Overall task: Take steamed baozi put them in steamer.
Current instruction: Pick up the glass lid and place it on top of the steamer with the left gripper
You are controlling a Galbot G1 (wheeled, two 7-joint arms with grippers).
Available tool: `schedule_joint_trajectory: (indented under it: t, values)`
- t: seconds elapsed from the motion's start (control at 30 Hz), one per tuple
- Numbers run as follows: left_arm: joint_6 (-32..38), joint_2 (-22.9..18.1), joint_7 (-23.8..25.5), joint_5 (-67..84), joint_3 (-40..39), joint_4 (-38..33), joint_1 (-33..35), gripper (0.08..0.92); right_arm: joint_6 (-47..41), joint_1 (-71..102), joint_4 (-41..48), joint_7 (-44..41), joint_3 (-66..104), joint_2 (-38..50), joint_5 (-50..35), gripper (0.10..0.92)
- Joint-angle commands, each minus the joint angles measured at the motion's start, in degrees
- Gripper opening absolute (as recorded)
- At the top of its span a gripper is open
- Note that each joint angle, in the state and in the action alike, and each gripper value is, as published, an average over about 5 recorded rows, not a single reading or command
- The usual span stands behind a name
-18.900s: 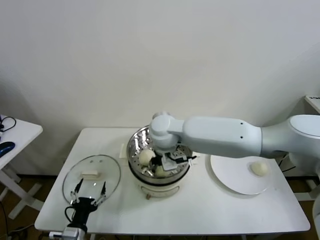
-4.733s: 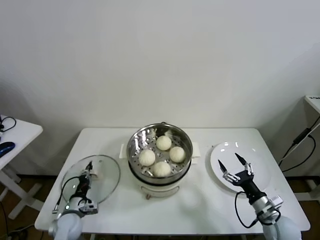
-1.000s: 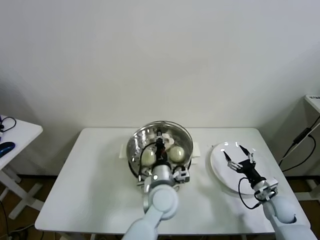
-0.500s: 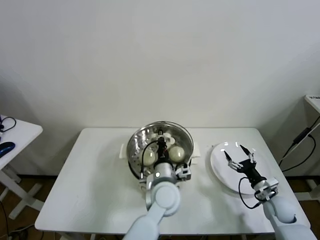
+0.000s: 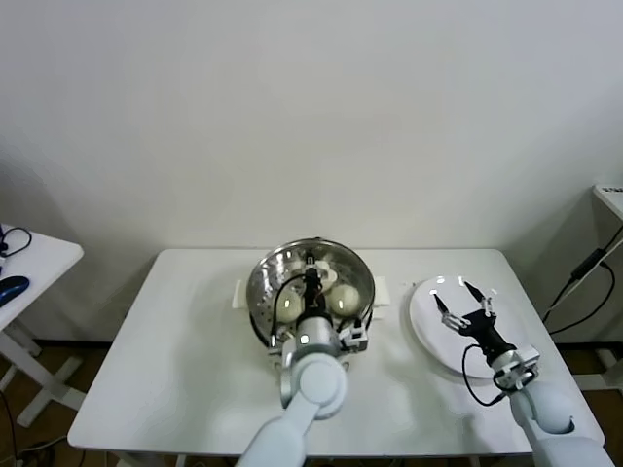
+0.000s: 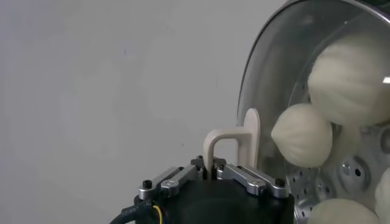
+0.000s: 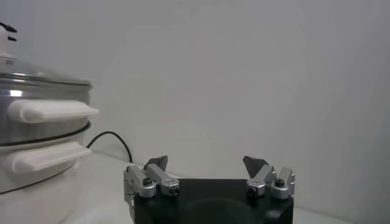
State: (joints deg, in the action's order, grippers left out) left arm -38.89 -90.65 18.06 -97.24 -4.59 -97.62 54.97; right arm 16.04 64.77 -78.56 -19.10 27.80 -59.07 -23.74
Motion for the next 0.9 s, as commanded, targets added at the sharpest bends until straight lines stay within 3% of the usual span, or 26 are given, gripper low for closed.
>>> schedule_joint_trajectory:
  t: [0.03,0.9]
  values:
    - [0.3,0.2,0.4,-0.3,0.2,0.0,0.1,0.155,0.0,-0.1,0.0,-0.1,0.0,-0.1,0.3,0.823]
    - [0.5,0.2,0.4,0.6,0.0,0.4,0.0,0.155,0.2,-0.4,0.3,-0.4,0.2,-0.4,1.1,0.823]
